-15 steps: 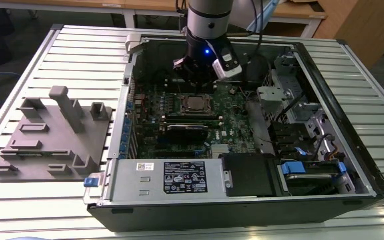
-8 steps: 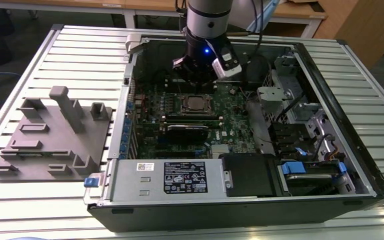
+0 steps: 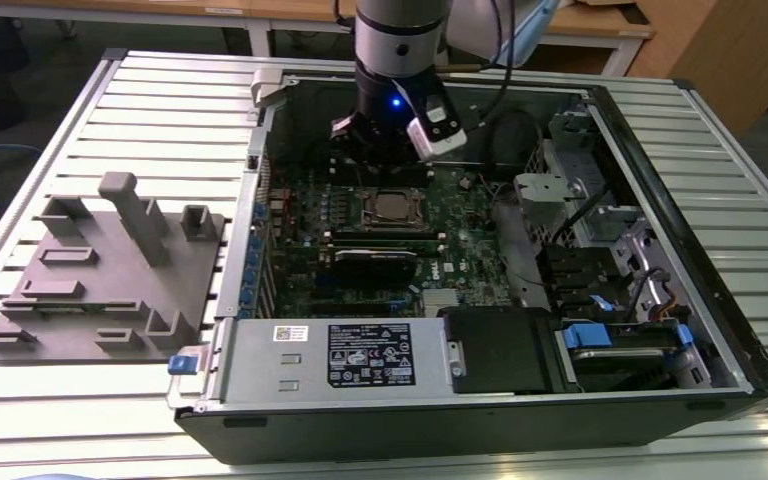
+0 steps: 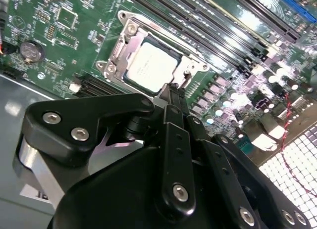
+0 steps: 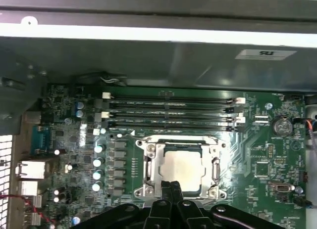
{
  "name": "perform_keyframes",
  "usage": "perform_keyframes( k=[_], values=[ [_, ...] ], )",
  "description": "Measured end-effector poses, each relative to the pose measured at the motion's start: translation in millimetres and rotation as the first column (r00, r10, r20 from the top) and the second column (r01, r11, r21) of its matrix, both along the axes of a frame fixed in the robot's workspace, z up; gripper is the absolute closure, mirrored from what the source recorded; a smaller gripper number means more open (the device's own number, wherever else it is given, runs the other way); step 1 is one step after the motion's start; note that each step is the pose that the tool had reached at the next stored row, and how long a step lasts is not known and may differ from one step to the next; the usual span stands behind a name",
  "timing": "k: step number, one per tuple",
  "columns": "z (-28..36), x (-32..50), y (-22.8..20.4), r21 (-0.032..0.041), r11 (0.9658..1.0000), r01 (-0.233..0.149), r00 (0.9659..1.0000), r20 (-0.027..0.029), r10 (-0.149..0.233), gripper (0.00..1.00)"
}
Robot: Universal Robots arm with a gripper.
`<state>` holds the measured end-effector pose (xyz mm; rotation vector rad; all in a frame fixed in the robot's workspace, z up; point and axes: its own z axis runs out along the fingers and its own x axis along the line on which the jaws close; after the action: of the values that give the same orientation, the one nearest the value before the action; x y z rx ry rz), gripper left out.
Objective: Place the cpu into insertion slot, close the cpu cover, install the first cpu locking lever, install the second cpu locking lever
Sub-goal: 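Install the first cpu locking lever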
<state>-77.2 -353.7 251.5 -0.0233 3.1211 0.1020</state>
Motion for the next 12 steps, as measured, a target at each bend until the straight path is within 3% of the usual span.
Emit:
perform_keyframes(
  k=[12],
  values=[
    [-0.4, -5.8, -0.8, 0.0001, 1.0000, 0.000, 1.0000, 0.0030, 0.000, 0.90]
  ],
)
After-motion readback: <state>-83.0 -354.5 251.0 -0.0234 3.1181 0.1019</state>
